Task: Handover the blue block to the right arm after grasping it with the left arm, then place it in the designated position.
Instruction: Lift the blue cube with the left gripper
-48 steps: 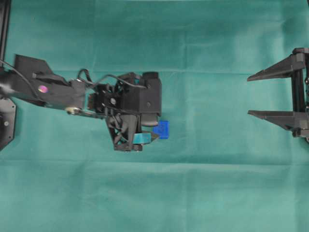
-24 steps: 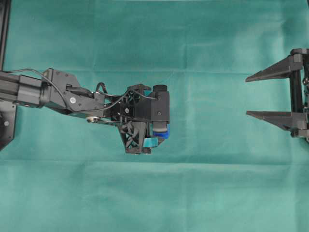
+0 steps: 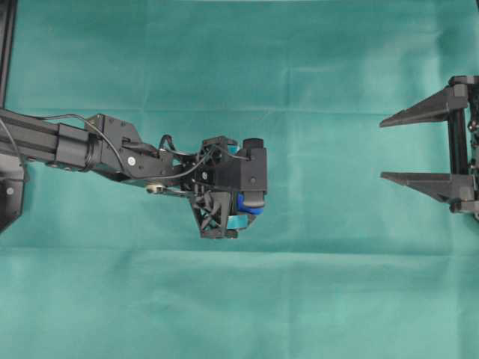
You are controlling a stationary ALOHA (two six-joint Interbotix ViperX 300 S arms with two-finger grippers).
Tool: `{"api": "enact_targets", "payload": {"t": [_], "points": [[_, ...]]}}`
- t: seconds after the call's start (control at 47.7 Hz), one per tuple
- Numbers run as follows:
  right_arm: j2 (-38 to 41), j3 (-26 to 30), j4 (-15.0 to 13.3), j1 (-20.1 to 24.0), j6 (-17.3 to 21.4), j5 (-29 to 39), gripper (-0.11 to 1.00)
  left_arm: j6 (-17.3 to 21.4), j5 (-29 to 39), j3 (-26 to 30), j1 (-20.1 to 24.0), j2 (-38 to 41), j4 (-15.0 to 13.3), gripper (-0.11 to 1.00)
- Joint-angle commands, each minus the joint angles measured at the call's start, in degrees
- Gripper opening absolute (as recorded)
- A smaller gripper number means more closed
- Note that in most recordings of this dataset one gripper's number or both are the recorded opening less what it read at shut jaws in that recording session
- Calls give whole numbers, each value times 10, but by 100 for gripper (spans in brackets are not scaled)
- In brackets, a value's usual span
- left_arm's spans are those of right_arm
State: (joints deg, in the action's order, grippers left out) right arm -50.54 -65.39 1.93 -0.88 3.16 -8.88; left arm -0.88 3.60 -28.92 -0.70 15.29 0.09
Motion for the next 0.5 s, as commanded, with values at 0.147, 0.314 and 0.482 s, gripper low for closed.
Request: {"api": "enact_targets", "payload": {"t": [0.147, 0.314, 0.482], "points": [[2, 12, 2, -2, -1, -3, 93, 1, -6, 4, 2, -6, 0, 100], [2, 12, 1, -2, 0, -2, 93, 1, -7, 5, 2, -6, 0, 99], [2, 13, 1, -2, 0, -2, 93, 1, -3, 4, 1, -7, -1, 82]]}}
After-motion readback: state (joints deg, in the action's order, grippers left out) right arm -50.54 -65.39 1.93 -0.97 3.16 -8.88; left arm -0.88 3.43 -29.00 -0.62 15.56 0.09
